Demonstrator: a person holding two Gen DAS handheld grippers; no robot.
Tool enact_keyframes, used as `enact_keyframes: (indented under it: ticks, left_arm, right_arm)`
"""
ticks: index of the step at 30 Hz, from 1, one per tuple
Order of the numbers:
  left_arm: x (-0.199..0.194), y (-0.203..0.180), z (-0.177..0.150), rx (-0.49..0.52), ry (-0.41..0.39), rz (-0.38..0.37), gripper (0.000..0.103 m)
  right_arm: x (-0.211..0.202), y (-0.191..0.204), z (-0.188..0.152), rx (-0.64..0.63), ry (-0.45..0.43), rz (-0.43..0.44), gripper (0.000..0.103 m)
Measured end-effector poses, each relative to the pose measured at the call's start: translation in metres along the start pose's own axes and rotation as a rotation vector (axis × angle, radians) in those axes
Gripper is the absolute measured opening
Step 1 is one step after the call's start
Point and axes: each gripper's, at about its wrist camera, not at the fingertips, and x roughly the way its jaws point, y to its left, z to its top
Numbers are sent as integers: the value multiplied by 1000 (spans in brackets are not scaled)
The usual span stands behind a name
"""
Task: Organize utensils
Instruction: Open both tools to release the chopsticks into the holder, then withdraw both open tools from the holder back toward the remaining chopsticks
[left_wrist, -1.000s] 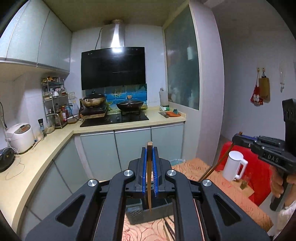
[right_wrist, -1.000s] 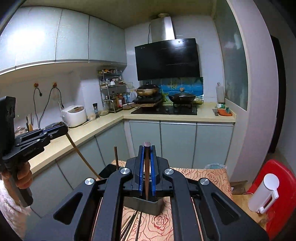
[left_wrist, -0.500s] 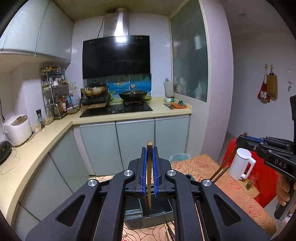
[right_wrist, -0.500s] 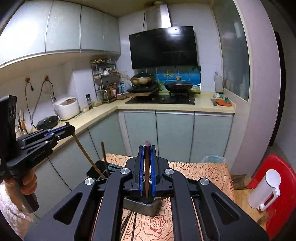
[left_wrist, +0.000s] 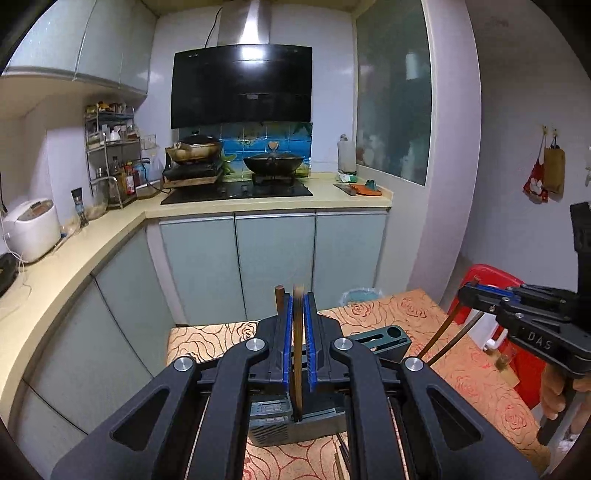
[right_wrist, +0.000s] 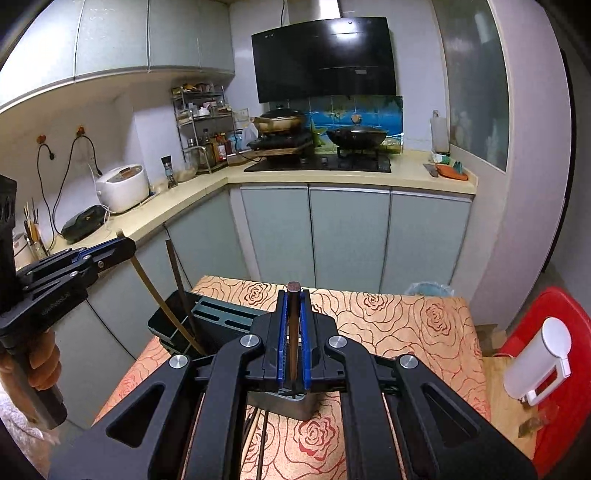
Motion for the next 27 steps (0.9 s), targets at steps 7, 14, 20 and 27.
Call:
enact_keyframes:
  ticks: [7,14,20,27]
  left_arm:
    - [-13,8,1,-31,-23,-4,60]
    - [-34,15,-1,-52,-60,19,77]
    - [-50,14,-9,-55,-71,29,79]
    - [-66,9,-22,-38,-77,46,79]
  right_arm:
    - [-7,-2,2,10,-27,-7,48]
    - [-24,-1,5,11,-68,-22,52]
    - [-45,-2,5,12,-109,-30,53]
    - [-67,-5,-4,18,-138,-37,53]
